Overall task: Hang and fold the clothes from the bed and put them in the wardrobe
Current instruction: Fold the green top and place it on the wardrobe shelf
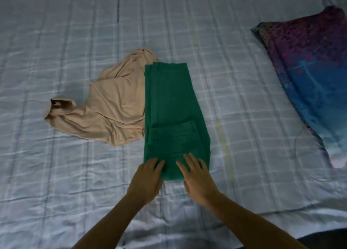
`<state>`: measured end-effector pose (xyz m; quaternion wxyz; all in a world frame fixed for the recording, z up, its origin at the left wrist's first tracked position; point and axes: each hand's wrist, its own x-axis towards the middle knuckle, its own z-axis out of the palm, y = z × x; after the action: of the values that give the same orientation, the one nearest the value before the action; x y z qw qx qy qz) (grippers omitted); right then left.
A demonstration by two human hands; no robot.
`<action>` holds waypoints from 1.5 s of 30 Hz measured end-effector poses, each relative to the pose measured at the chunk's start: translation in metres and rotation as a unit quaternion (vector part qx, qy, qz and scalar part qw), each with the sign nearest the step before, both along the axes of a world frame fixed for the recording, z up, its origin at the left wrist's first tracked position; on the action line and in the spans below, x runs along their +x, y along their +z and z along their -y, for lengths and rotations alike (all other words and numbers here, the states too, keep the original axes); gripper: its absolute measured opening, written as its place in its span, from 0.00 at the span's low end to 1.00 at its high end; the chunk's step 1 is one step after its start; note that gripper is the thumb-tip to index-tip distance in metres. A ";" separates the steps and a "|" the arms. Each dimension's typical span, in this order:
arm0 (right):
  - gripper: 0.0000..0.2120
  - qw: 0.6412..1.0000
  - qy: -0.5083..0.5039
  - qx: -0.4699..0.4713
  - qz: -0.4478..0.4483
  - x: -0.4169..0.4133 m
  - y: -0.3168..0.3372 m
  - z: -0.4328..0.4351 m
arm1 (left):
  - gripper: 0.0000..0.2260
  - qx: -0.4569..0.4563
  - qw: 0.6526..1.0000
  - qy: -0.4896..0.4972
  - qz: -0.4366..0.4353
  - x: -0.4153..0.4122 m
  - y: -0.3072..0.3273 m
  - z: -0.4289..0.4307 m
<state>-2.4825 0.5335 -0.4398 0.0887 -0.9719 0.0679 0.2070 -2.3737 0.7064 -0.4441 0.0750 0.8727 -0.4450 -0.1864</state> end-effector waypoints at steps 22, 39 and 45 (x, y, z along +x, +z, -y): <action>0.21 0.940 -0.026 0.146 -0.307 -0.027 0.085 -0.018 | 0.13 0.273 0.898 -0.022 -0.344 -0.039 0.082 -0.001; 0.42 0.996 -0.010 -0.046 -0.080 0.025 -0.027 -0.002 | 0.40 0.085 0.996 0.029 0.013 -0.025 -0.050 -0.001; 0.19 0.999 0.006 -0.029 -0.011 0.037 -0.036 0.006 | 0.26 0.099 0.992 0.080 -0.013 -0.018 -0.042 0.018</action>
<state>-2.4451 0.5279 -0.4755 0.0582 -0.9722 0.0686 0.2161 -2.3920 0.6882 -0.4865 0.0085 0.9062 -0.3519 -0.2343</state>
